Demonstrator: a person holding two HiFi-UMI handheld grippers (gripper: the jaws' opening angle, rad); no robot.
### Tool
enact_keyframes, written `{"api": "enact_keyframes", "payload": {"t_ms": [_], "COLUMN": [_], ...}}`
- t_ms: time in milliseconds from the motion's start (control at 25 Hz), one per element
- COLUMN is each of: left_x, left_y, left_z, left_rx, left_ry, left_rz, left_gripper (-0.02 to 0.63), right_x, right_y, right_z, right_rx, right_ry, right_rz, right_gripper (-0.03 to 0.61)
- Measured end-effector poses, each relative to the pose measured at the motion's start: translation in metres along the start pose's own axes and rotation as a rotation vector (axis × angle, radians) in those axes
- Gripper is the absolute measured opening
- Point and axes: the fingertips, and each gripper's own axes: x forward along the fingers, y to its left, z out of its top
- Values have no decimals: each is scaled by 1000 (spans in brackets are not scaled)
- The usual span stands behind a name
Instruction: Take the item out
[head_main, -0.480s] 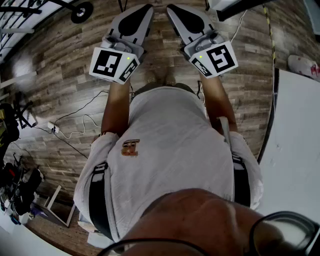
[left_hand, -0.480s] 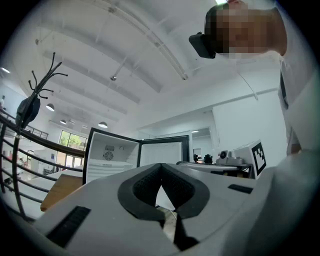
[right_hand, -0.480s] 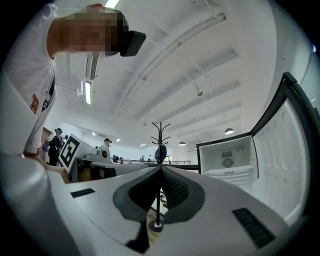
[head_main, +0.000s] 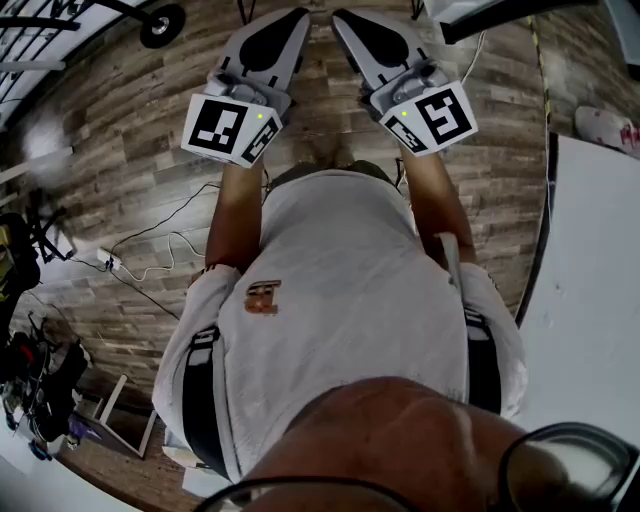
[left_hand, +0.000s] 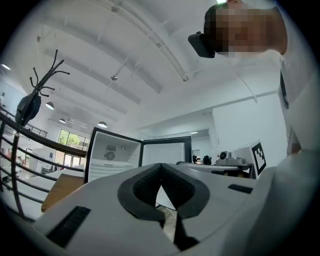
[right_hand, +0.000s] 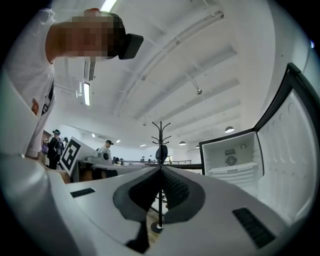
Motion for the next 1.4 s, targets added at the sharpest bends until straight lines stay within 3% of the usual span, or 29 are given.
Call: {"api": "enact_keyframes", "payload": {"t_ms": [520, 840, 1120, 1400], "left_x": [-19, -6, 26, 86], "left_y": [70, 111, 140, 184], "left_z": [5, -2, -10, -23], "left_rx": [32, 38, 48, 50], "left_ry": [-26, -19, -10, 1], "left_rz": [-17, -27, -14, 17], "left_gripper": [18, 18, 18, 18], "right_x": [60, 92, 116, 149], "right_y": [10, -9, -44, -115], "right_z": [-16, -33, -43, -54], "right_rx": [-30, -31, -26, -14], "right_ry": [18, 40, 26, 18], "right_rz": [-62, -92, -86, -97], "right_gripper": [34, 34, 34, 34]}}
